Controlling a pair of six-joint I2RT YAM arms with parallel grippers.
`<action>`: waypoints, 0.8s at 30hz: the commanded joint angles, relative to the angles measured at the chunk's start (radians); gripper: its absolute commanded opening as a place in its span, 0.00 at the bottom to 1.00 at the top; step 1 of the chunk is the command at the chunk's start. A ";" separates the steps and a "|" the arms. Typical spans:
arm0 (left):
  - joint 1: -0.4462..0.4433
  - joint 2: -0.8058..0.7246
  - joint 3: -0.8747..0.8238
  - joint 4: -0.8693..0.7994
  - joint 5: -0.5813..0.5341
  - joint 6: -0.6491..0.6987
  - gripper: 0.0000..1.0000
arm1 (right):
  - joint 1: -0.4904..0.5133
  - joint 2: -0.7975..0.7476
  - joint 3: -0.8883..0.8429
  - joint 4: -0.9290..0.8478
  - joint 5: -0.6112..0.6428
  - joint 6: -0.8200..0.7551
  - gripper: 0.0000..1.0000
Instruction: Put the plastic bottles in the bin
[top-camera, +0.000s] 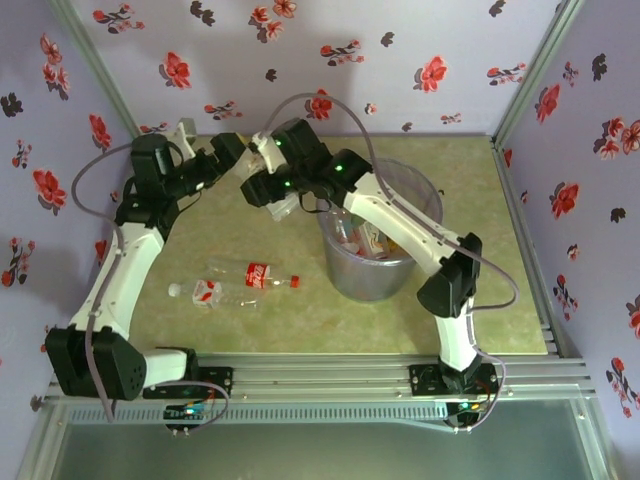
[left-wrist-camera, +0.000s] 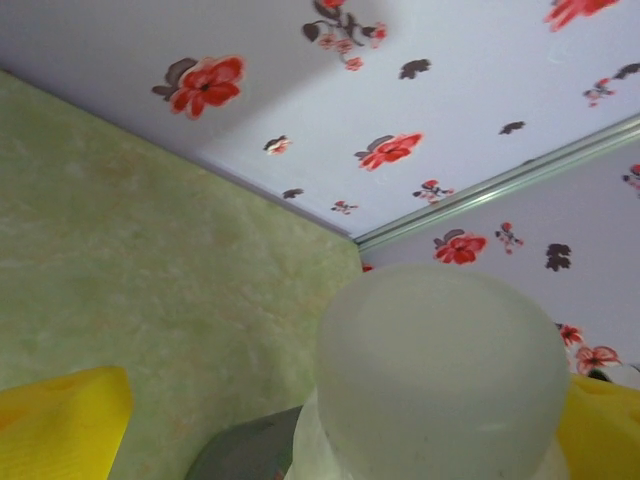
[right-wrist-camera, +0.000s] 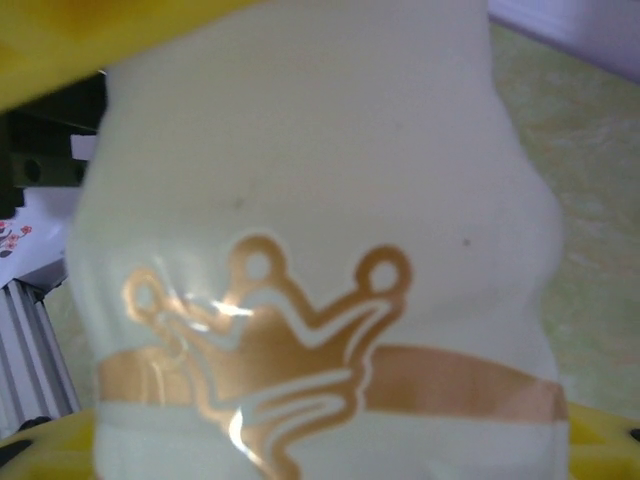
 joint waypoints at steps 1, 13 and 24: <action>-0.012 -0.074 -0.018 0.028 0.011 0.015 1.00 | -0.039 -0.137 -0.017 0.070 0.113 -0.039 0.48; -0.189 -0.054 -0.001 0.038 -0.053 0.086 0.97 | -0.251 -0.549 -0.453 0.247 0.298 -0.039 0.45; -0.363 0.103 0.038 0.020 -0.115 0.119 0.82 | -0.375 -0.750 -0.923 0.524 0.219 -0.060 0.43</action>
